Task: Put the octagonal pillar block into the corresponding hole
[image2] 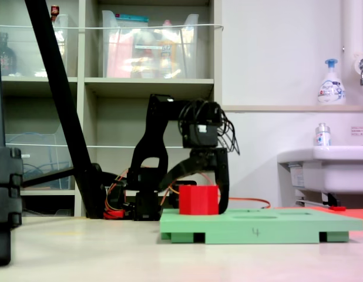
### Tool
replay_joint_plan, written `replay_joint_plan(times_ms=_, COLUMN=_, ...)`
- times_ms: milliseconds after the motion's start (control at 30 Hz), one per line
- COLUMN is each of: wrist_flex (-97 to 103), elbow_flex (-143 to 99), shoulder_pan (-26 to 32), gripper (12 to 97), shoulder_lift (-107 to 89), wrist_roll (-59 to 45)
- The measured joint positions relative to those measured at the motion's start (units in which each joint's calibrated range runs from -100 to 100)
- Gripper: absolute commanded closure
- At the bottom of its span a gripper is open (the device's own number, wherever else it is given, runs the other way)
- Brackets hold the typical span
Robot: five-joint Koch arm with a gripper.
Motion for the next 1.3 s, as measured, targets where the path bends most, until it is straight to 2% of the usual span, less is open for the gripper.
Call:
replay_joint_plan(times_ms=133, wrist_flex=0.0, elbow_flex=0.0, shoulder_pan=0.05, gripper=18.9, shoulder_lift=0.0, wrist_roll=0.0)
replay_joint_plan(times_ms=167, wrist_flex=0.0, elbow_flex=0.0, shoulder_pan=0.1, gripper=14.2, shoulder_lift=-0.14, wrist_roll=0.0)
replay_joint_plan(times_ms=200, wrist_flex=0.0, elbow_flex=0.0, shoulder_pan=0.15, gripper=13.4, shoulder_lift=-0.27, wrist_roll=0.0)
replay_joint_plan(times_ms=433, wrist_flex=0.0, elbow_flex=-4.41, shoulder_pan=1.56, gripper=13.4, shoulder_lift=-9.71, wrist_roll=0.0)
replay_joint_plan(times_ms=800, wrist_flex=-0.1, elbow_flex=-19.6, shoulder_pan=2.59, gripper=13.8, shoulder_lift=-61.83, wrist_roll=-3.91)
replay_joint_plan(times_ms=1033, wrist_flex=-1.37, elbow_flex=-30.57, shoulder_pan=-0.83, gripper=14.8, shoulder_lift=-93.57, wrist_roll=-18.02)
replay_joint_plan(times_ms=1133, wrist_flex=-1.27, elbow_flex=-36.06, shoulder_pan=-4.15, gripper=38.7, shoulder_lift=-102.87, wrist_roll=-28.13)
replay_joint_plan(times_ms=1200, wrist_flex=1.37, elbow_flex=-43.9, shoulder_pan=-7.81, gripper=40.1, shoulder_lift=-104.1, wrist_roll=-34.97)
replay_joint_plan(times_ms=1300, wrist_flex=5.19, elbow_flex=-45.37, shoulder_pan=-11.62, gripper=40.1, shoulder_lift=-104.24, wrist_roll=-38.34)
